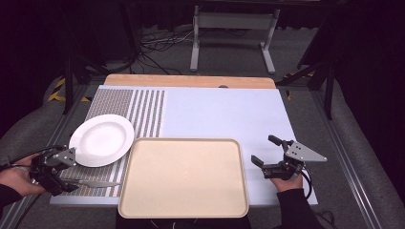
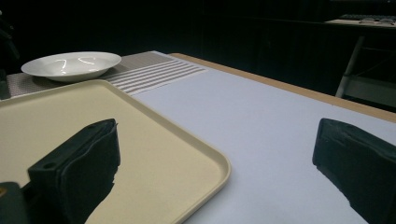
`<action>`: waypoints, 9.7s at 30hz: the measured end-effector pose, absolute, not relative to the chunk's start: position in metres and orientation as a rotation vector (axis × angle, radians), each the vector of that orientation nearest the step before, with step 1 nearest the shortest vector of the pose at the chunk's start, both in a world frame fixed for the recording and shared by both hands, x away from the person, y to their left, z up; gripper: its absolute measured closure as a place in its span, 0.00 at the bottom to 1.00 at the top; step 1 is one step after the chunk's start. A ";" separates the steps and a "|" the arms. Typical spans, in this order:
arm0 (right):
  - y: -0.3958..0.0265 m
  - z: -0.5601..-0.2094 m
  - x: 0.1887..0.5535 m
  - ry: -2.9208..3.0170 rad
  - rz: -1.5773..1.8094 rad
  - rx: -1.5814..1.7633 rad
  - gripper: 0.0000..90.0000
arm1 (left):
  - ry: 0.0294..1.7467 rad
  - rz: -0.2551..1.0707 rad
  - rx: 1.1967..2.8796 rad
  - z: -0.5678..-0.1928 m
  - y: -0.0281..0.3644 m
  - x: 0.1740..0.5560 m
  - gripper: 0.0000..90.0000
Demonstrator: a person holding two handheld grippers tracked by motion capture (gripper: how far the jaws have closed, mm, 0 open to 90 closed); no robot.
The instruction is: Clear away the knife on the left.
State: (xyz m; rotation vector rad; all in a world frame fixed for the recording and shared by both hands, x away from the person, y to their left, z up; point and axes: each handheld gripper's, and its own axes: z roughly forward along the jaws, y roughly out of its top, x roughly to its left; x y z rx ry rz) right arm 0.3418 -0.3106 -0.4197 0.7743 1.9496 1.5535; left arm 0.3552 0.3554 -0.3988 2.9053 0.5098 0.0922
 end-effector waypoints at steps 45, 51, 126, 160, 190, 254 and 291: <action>-0.309 -0.419 0.341 1.966 1.564 0.749 0.02 | 0.087 0.064 3.243 -0.424 0.333 0.364 0.87; -0.308 -0.420 0.341 1.973 1.564 0.745 0.02 | 0.050 0.050 3.279 -0.425 0.327 0.364 0.89; -0.311 -0.421 0.342 1.981 1.561 0.770 0.02 | 0.749 -0.031 2.770 -0.334 0.262 0.382 0.89; -0.317 -0.420 0.342 1.968 1.575 0.780 0.02 | 0.790 -0.193 2.616 -0.355 0.177 0.385 0.89; -0.319 -0.419 0.341 1.951 1.600 0.788 0.02 | 0.942 -0.395 2.630 -0.401 0.163 0.382 0.89; -0.324 -0.418 0.339 1.925 1.604 0.791 0.03 | 0.386 -0.123 2.545 -0.408 0.098 0.414 0.75; -0.326 -0.419 0.340 1.922 1.616 0.800 0.03 | 0.475 -0.036 2.698 -0.428 0.084 0.420 1.00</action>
